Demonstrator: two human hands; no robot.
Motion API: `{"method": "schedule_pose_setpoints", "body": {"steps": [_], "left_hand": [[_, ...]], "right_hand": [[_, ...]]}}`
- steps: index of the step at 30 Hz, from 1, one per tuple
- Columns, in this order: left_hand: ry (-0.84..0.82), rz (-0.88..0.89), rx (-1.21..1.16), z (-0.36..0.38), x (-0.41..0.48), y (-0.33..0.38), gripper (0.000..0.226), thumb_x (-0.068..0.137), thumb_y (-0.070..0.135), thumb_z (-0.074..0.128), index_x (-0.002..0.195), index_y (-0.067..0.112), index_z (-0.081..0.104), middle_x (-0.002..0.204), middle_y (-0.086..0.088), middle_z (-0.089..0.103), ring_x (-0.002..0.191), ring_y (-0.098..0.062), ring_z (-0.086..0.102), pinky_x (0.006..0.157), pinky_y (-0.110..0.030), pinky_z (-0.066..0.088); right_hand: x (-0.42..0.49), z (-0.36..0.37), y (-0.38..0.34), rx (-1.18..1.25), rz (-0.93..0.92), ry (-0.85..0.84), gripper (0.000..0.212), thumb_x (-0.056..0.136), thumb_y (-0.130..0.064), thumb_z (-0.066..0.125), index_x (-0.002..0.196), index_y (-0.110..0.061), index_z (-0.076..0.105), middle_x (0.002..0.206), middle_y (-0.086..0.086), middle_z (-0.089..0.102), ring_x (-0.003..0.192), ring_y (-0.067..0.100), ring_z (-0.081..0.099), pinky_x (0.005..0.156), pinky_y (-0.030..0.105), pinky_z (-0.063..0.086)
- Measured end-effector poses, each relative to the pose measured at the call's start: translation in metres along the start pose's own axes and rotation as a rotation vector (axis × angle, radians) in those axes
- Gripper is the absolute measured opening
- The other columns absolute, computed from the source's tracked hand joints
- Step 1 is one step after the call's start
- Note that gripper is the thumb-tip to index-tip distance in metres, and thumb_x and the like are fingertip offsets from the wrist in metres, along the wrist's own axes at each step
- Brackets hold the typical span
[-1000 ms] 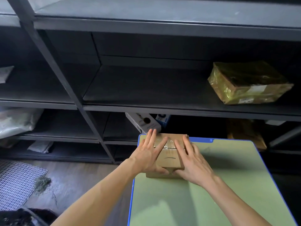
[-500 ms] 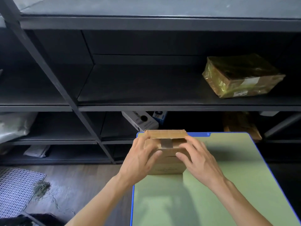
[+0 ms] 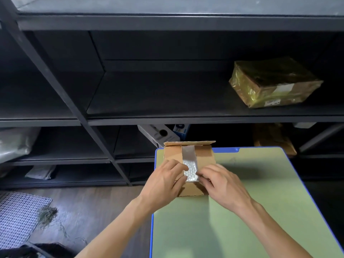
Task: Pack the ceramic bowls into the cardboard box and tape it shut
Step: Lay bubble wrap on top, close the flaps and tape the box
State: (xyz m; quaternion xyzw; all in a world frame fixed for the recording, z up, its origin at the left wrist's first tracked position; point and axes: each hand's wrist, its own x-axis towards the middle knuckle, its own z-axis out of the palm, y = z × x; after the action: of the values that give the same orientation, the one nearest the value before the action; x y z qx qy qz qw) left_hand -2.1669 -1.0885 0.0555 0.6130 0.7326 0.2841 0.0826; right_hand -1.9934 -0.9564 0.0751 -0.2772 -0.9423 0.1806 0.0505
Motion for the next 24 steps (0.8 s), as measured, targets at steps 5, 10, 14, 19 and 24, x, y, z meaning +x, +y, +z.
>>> {"method": "schedule_pose_setpoints", "body": {"steps": [5,10,14,19,24], "left_hand": [[0.064,0.001,0.000,-0.013,-0.001,0.004,0.024,0.100,0.029,0.052,0.119,0.021,0.065,0.117,0.010,0.059,0.102,-0.009,0.051,0.088,-0.024,0.043],[0.077,-0.039,0.003,-0.018,-0.006,0.005,0.038,0.099,0.039,0.050,0.132,0.023,0.059,0.129,0.011,0.056,0.114,-0.008,0.048,0.094,-0.024,0.042],[-0.222,-0.016,0.092,-0.014,-0.014,-0.004,0.084,0.078,0.083,0.049,0.142,0.027,0.046,0.139,0.012,0.045,0.129,-0.008,0.037,0.101,-0.028,0.038],[-0.086,0.070,0.176,-0.014,-0.002,-0.012,0.035,0.089,0.047,0.056,0.118,0.027,0.057,0.113,0.010,0.059,0.100,-0.018,0.056,0.083,-0.036,0.047],[-0.070,0.057,0.226,-0.022,0.031,-0.026,0.047,0.089,0.061,0.059,0.120,0.025,0.058,0.134,0.005,0.051,0.128,-0.022,0.045,0.093,-0.036,0.049]], "right_hand": [[-0.002,-0.014,0.000,-0.011,-0.030,0.047,0.018,0.098,-0.032,0.048,0.110,-0.034,0.062,0.112,-0.023,0.058,0.107,0.003,0.049,0.079,0.028,0.049],[-0.005,-0.022,-0.002,0.000,-0.036,0.043,0.026,0.096,-0.040,0.053,0.121,-0.034,0.059,0.122,-0.025,0.053,0.119,0.003,0.045,0.085,0.028,0.048],[-0.010,-0.021,0.005,-0.034,-0.043,-0.226,0.074,0.078,-0.068,0.061,0.144,-0.040,0.040,0.144,-0.027,0.031,0.134,0.002,0.025,0.106,0.025,0.034],[-0.001,-0.016,0.009,-0.126,-0.148,-0.007,0.042,0.084,-0.027,0.068,0.125,-0.028,0.058,0.135,-0.013,0.047,0.120,0.016,0.045,0.093,0.033,0.048],[0.029,-0.029,0.009,-0.144,-0.073,0.069,0.074,0.084,-0.038,0.074,0.146,-0.028,0.037,0.158,-0.004,0.020,0.140,0.019,0.020,0.105,0.037,0.042]]}}
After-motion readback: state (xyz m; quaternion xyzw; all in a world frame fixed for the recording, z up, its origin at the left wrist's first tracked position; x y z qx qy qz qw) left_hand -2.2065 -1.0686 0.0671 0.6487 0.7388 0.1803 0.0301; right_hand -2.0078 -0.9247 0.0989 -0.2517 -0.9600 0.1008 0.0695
